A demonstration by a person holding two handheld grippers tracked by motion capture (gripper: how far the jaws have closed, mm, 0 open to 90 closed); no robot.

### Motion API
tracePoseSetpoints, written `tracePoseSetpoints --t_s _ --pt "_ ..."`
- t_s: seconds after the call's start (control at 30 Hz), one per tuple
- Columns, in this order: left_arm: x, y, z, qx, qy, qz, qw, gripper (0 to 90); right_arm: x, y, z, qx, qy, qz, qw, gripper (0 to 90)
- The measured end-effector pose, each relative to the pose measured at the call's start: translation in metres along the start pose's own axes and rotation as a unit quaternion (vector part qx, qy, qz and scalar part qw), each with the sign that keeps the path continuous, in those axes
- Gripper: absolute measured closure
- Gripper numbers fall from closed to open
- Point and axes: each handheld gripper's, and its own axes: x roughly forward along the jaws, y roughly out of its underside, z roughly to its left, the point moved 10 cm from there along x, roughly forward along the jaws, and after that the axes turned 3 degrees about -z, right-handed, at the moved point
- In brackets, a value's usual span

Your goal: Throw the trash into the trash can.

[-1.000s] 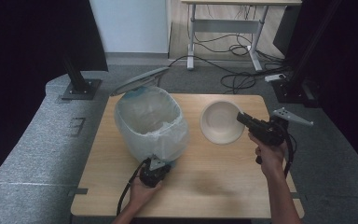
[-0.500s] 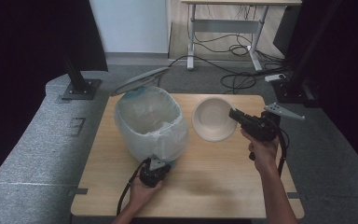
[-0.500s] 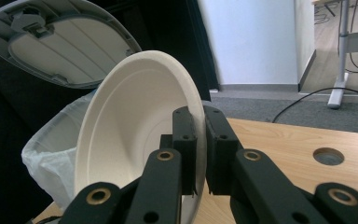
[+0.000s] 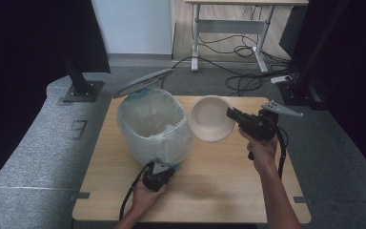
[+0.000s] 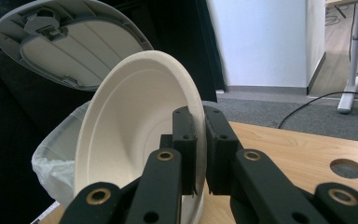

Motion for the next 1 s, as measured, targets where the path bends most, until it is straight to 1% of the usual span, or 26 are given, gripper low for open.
tracePoseSetpoints --t_s 0.3,1.0 --pt "0.000 0.000 0.000 0.001 0.001 0.000 1.0000 90.0 0.010 -0.005 0.010 -0.005 -0.008 0.001 1.0000 83.6" --pt "0.000 0.000 0.000 -0.001 0.000 0.000 1.0000 90.0 0.030 -0.013 0.027 -0.011 -0.020 0.003 0.9997 83.6"
